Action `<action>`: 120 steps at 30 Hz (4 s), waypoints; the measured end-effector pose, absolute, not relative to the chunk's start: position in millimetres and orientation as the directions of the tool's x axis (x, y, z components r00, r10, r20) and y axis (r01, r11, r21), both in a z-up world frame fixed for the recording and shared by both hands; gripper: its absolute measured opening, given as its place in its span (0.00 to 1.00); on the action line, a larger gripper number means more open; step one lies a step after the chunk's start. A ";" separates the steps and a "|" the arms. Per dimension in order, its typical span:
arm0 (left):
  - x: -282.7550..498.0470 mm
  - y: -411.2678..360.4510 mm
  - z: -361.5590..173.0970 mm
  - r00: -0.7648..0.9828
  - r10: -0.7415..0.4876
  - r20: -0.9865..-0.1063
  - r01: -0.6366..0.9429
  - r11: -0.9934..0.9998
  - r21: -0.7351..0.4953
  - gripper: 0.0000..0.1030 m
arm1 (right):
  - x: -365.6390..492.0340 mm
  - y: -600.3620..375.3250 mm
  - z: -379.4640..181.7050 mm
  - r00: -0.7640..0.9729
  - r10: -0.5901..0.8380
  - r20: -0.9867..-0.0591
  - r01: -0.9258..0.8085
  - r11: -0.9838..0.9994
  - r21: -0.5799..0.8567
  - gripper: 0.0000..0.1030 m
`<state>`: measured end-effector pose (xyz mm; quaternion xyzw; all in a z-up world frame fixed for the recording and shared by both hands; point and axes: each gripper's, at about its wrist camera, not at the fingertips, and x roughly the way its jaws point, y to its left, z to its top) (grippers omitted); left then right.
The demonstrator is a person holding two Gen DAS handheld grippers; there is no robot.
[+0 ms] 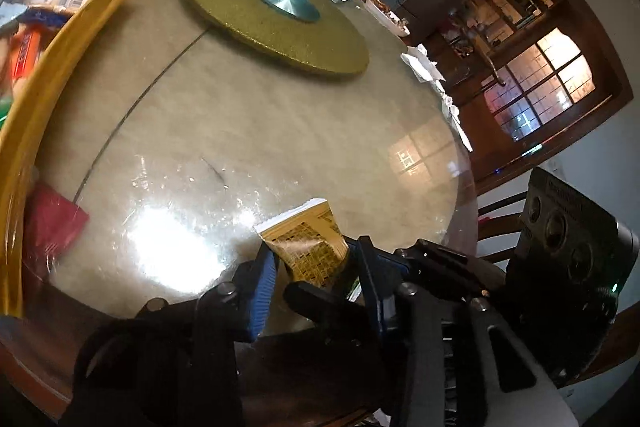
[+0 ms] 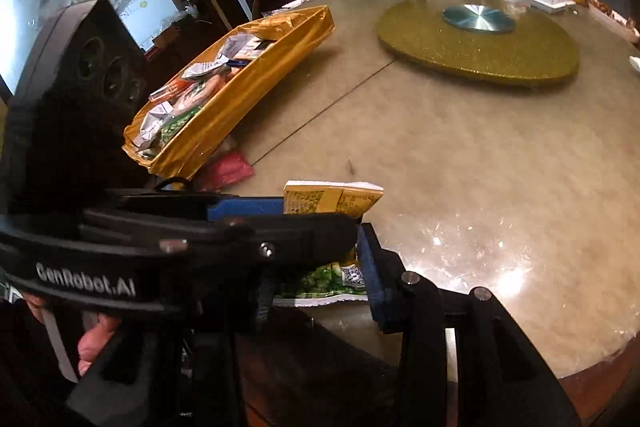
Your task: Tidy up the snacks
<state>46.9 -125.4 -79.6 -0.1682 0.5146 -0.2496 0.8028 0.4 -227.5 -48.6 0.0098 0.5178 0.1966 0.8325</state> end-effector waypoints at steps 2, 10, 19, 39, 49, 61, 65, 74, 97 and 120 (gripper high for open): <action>45.5 -122.6 -79.9 0.348 -0.576 -0.740 0.224 0.817 -0.531 0.37 | 1.4 -226.9 -48.4 0.385 0.335 -0.860 -0.303 0.926 0.225 0.41; 46.2 -117.8 -80.4 0.346 -0.596 -0.725 0.220 0.802 -0.555 0.33 | -1.8 -219.0 -48.4 0.388 0.286 -0.876 -0.305 0.937 0.171 0.41; 35.6 -103.9 -56.3 0.424 -0.568 -0.705 0.229 0.820 -0.524 0.30 | -1.5 -199.2 -36.1 0.419 0.316 -0.851 -0.337 0.925 0.177 0.36; 38.8 28.0 3.3 0.623 -0.422 -0.658 0.080 0.872 -0.483 0.26 | 58.3 -58.0 -18.4 0.351 0.451 -0.820 -0.579 0.793 0.188 0.33; 55.1 69.4 -17.4 0.634 -0.420 -0.649 0.022 0.849 -0.528 0.26 | 87.9 -25.8 -42.7 0.304 0.432 -0.849 -0.583 0.789 0.193 0.33; 36.2 65.2 -6.4 0.703 -0.263 -0.661 -0.031 0.917 -0.398 0.68 | 85.3 -39.4 -32.6 0.376 0.414 -0.829 -0.505 0.841 0.191 0.60; 22.5 53.8 4.3 0.749 -0.163 -0.642 -0.055 0.950 -0.306 0.77 | 70.6 -55.5 -19.7 0.452 0.361 -0.816 -0.438 0.887 0.150 0.78; -0.9 28.2 15.9 0.801 0.120 -0.586 -0.203 0.976 -0.077 0.77 | 48.2 -87.7 -16.5 0.510 0.274 -0.816 -0.301 0.945 0.129 0.83; -11.8 33.9 16.9 0.724 0.225 -0.652 -0.277 0.960 0.024 0.77 | 41.0 -86.9 -13.2 0.498 0.251 -0.830 -0.298 0.949 0.108 0.84; -2.4 47.1 9.6 0.700 0.242 -0.672 -0.298 0.954 0.033 0.77 | 58.5 -70.5 -21.6 0.484 0.224 -0.846 -0.301 0.950 0.080 0.84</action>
